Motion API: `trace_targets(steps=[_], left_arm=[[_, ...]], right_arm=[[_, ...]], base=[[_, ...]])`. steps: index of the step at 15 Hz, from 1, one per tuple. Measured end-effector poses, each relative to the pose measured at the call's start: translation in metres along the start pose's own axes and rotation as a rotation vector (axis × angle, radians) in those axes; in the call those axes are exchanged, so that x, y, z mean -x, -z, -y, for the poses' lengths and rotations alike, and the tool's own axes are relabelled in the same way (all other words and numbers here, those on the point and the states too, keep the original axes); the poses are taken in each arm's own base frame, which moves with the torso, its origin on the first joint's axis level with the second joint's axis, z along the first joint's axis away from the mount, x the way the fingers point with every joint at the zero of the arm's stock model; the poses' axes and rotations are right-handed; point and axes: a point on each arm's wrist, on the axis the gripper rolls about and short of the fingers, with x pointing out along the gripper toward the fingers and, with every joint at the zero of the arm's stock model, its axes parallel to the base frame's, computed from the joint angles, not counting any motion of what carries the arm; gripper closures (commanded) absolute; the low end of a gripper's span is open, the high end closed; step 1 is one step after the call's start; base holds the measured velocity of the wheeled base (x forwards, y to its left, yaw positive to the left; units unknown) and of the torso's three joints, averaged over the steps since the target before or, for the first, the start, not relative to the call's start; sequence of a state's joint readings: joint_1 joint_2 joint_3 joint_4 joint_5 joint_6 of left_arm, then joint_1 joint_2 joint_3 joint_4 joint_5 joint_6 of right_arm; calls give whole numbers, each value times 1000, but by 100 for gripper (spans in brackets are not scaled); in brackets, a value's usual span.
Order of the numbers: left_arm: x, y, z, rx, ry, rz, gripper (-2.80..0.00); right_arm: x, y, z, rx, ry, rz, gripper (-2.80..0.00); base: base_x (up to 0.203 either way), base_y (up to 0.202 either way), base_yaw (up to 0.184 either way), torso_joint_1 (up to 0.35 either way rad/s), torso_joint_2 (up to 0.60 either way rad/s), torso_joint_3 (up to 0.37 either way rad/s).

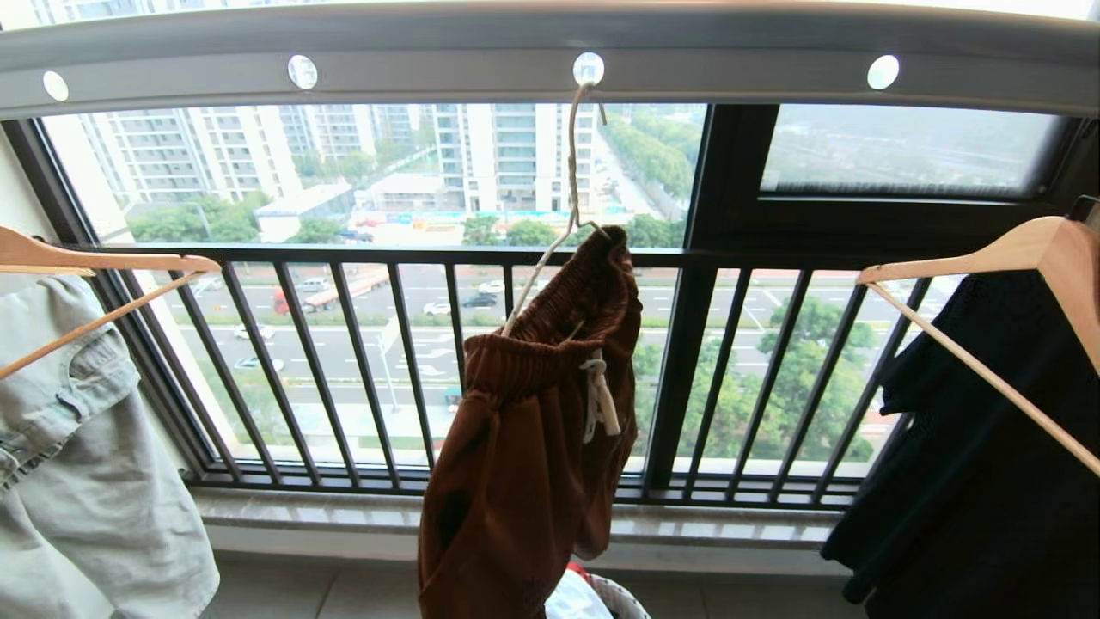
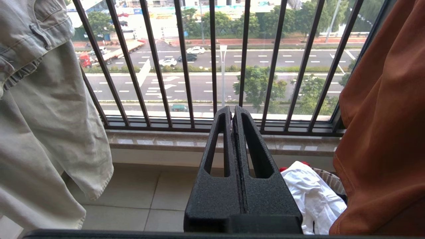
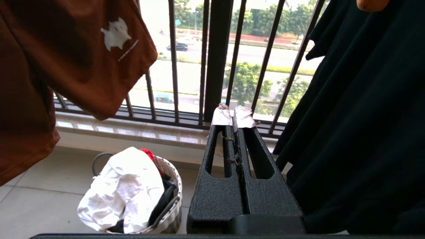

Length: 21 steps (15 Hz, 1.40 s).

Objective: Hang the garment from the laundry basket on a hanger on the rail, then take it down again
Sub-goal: Take the clothes off the clothes rack

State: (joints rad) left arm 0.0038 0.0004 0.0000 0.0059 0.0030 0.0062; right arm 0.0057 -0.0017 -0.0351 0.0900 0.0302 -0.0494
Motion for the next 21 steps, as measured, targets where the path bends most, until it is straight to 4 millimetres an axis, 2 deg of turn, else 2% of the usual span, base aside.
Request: trace_targets(steps=[8, 11, 16, 18, 21], left_arm=[[0, 0, 0, 1, -1, -1, 0], [1, -9, 0, 4, -2, 61, 0], [4, -55, -1, -3, 12, 118, 0], [0, -84, -1, -4, 72, 120, 0], [-15, -134, 2, -5, 249, 116, 0]], right_arm=[[0, 0, 0, 0, 0, -1, 0], [0, 0, 0, 0, 0, 0, 0], [0, 0, 0, 0, 0, -1, 0], [0, 0, 0, 0, 0, -1, 0], [0, 0, 0, 0, 0, -1, 0]], base=[[0, 0, 0, 0, 0, 0], [0, 0, 0, 0, 0, 0], [0, 0, 0, 0, 0, 0], [0, 0, 0, 0, 0, 0], [0, 0, 0, 0, 0, 0]])
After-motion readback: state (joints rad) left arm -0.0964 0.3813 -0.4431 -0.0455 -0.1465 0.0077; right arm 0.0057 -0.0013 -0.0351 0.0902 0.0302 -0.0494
